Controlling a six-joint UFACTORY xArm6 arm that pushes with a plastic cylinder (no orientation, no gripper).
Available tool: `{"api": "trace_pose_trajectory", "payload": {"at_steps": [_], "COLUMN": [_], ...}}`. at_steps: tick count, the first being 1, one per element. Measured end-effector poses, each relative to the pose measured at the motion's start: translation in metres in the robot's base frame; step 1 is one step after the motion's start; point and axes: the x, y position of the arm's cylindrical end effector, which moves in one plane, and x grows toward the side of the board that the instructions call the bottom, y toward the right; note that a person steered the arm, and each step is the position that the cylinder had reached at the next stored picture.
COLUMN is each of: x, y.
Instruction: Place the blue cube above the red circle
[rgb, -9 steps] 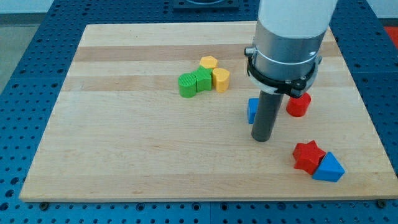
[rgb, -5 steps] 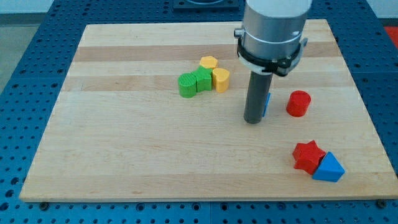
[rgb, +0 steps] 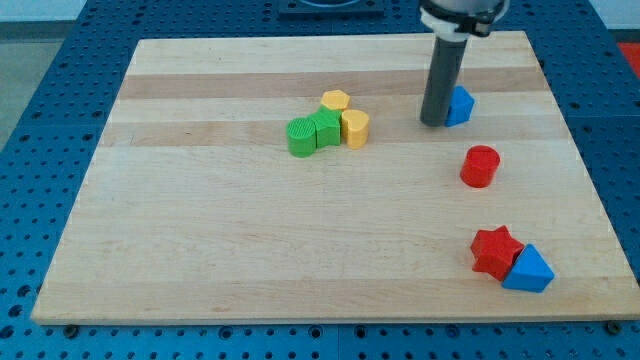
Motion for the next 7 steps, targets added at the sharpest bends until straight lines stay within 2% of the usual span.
{"api": "trace_pose_trajectory", "payload": {"at_steps": [2,3,5,7], "x": [-0.007,0.010,0.014,-0.012], "y": [0.003,0.004,0.023,0.035]}}
